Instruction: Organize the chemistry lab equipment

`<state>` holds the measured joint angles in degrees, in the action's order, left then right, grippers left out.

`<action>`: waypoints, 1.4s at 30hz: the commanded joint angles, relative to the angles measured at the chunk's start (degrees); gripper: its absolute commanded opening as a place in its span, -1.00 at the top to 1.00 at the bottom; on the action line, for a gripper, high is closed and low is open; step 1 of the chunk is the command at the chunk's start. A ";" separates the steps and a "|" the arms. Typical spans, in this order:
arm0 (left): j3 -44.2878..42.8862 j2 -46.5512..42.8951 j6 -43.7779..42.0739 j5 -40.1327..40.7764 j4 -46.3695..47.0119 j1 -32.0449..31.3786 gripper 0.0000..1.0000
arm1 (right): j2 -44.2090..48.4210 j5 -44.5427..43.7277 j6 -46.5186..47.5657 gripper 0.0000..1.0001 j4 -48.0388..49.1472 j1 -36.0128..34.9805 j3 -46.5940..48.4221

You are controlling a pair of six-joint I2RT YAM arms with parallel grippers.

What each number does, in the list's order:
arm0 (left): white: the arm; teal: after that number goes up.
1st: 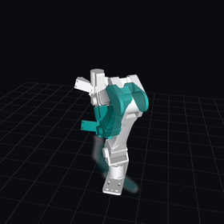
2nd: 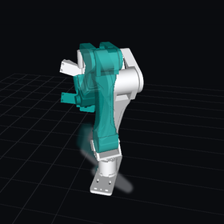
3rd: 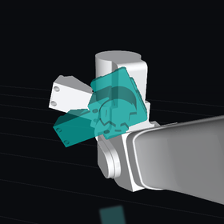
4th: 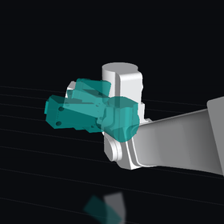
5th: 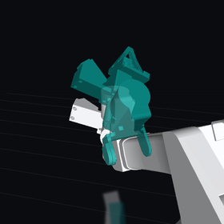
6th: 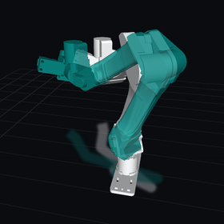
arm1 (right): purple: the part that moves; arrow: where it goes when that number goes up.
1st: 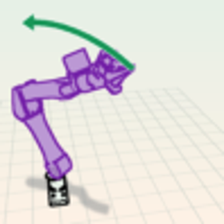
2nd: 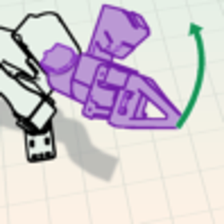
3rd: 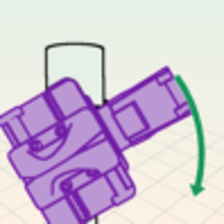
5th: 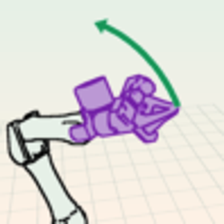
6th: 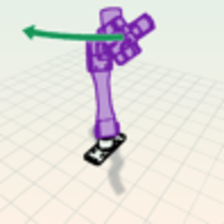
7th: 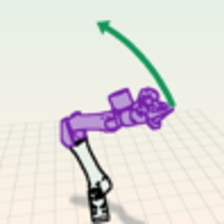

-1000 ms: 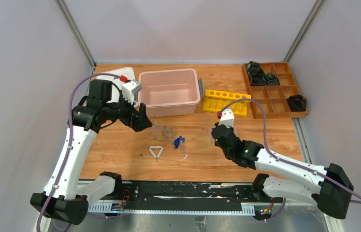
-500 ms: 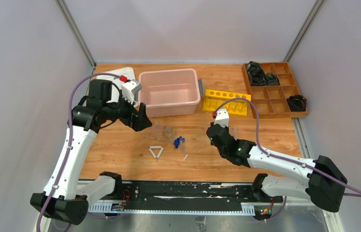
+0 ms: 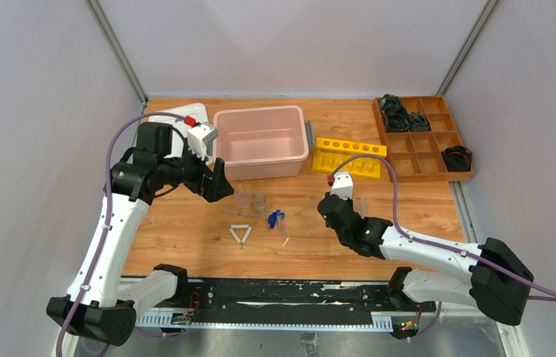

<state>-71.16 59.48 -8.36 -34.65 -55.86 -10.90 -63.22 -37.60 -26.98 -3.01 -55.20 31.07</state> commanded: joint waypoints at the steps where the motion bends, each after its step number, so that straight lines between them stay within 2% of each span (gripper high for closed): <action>1: -1.44 -0.34 -0.25 0.03 0.42 0.02 -1.00 | -0.75 -0.98 -1.24 1.00 1.42 0.61 -0.81; 14: -1.26 -0.76 -0.25 0.38 0.40 0.04 -1.00 | -2.76 -1.95 -0.90 1.00 9.48 0.57 -4.35; 24: -1.48 -1.07 -0.34 1.20 0.40 0.06 -1.00 | -2.32 -2.12 -2.81 0.99 4.77 0.53 -2.80; 26: -1.53 -1.09 -0.27 1.24 0.40 0.08 -1.00 | -1.45 -1.57 -2.65 0.90 5.05 0.53 -3.13; 32: -2.22 -2.05 -1.60 2.48 -0.96 0.09 -1.00 | 2.48 3.95 -1.05 0.10 3.60 0.49 -2.11; 34: -2.56 -2.25 -1.59 2.72 -1.01 0.09 -1.00 | 4.94 4.03 -1.47 -0.06 1.30 0.35 -1.18; 38: -3.51 -1.44 -0.54 1.29 -1.01 0.09 -1.00 | 9.48 4.94 -1.90 -0.25 -4.06 0.31 3.35; 42: -3.63 -0.53 -0.43 0.73 -0.92 0.09 -1.00 | 8.52 8.72 -5.07 -0.21 -11.88 0.03 11.39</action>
<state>-73.12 58.39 -8.97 -32.84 -56.77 -10.90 -54.57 -32.34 -29.10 -7.20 -55.22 34.81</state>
